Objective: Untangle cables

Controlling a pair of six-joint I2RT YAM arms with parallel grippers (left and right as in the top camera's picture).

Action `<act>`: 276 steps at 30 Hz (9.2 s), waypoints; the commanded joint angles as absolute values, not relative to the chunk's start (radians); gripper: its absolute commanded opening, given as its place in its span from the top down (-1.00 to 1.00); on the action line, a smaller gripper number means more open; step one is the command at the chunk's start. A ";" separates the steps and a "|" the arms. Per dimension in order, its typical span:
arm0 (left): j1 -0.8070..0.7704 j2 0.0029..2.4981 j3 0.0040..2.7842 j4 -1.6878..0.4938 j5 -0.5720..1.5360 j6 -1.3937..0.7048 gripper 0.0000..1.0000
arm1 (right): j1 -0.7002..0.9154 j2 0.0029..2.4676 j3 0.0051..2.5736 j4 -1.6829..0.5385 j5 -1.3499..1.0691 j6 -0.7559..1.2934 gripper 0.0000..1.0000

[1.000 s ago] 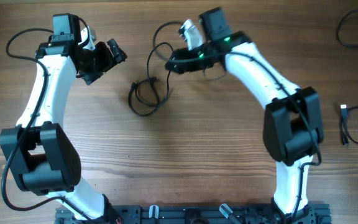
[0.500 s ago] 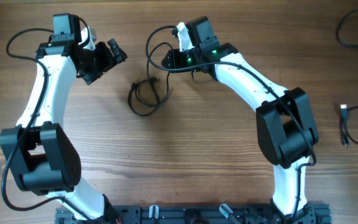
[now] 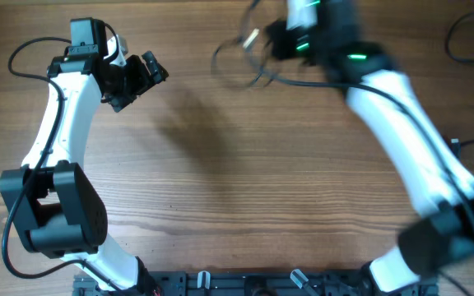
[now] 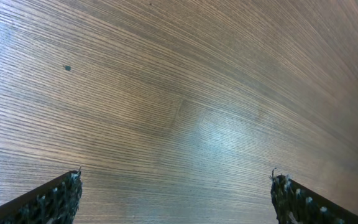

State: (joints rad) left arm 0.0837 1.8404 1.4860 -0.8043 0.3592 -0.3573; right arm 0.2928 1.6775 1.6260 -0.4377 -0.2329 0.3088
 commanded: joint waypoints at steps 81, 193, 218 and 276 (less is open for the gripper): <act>0.081 1.834 1.491 -0.802 0.346 -0.345 -1.00 | 0.109 0.076 0.548 -0.224 -0.292 0.324 -0.99; 0.081 1.834 1.491 -0.802 0.346 -0.345 -1.00 | 0.109 0.003 0.116 -0.292 -0.945 -0.511 -1.00; 0.081 1.834 1.491 -0.802 0.346 -0.345 -1.00 | 0.109 0.003 0.115 -0.312 -0.278 -2.121 -1.00; 0.081 1.834 1.491 -0.801 0.346 -0.345 -1.00 | 0.110 0.003 0.005 0.011 0.045 0.054 -0.99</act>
